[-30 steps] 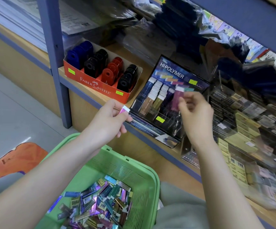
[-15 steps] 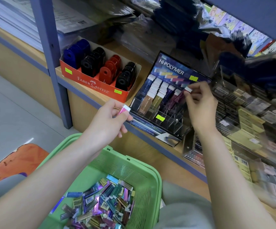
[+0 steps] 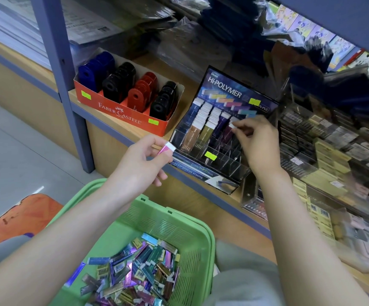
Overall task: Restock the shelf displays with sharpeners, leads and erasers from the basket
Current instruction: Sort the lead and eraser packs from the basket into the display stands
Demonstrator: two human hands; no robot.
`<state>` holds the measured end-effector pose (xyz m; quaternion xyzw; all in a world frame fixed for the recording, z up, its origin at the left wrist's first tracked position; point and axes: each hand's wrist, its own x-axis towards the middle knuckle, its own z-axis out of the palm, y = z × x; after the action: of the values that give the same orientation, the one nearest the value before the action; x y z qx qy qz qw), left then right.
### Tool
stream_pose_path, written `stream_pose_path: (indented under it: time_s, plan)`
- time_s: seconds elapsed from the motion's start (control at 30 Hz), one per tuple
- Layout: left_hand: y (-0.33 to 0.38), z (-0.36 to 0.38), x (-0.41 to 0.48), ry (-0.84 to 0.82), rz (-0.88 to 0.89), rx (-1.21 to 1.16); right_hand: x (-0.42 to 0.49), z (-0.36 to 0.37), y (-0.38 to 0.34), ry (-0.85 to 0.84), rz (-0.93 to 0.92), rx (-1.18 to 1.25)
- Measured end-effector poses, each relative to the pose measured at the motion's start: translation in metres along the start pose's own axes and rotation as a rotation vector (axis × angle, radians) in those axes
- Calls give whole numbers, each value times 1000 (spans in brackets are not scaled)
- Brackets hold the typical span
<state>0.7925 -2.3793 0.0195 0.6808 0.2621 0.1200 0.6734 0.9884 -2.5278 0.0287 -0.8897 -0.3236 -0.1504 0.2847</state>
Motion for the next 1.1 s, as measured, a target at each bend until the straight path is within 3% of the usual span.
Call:
stream_pose_path:
  time_s: [0.17, 0.3, 0.47, 0.57, 0.7, 0.83, 0.97, 1.1]
  plan:
    - [2, 1, 1, -28, -20, 18, -7, -7, -12, -43, 10, -158]
    - [0, -1, -1, -78, 26, 63, -26, -14, -41, -47, -6, 101]
    - [1, -3, -3, -52, 97, 90, -53, -15, -78, -484, 1, 376]
    - [2, -3, -5, -17, 186, 112, -64, -11, -84, -582, 57, 466]
    - [3, 0, -12, 32, 287, 138, -72, -14, -85, -529, 135, 624]
    - [-2, 6, -19, 83, 432, 370, -72, -22, -79, -452, 188, 741]
    - [-2, 11, -21, 19, 484, 553, -61, -36, -62, -186, 304, 812]
    - [14, 17, -8, -5, 577, 721, -45, -41, -34, 92, 303, 637]
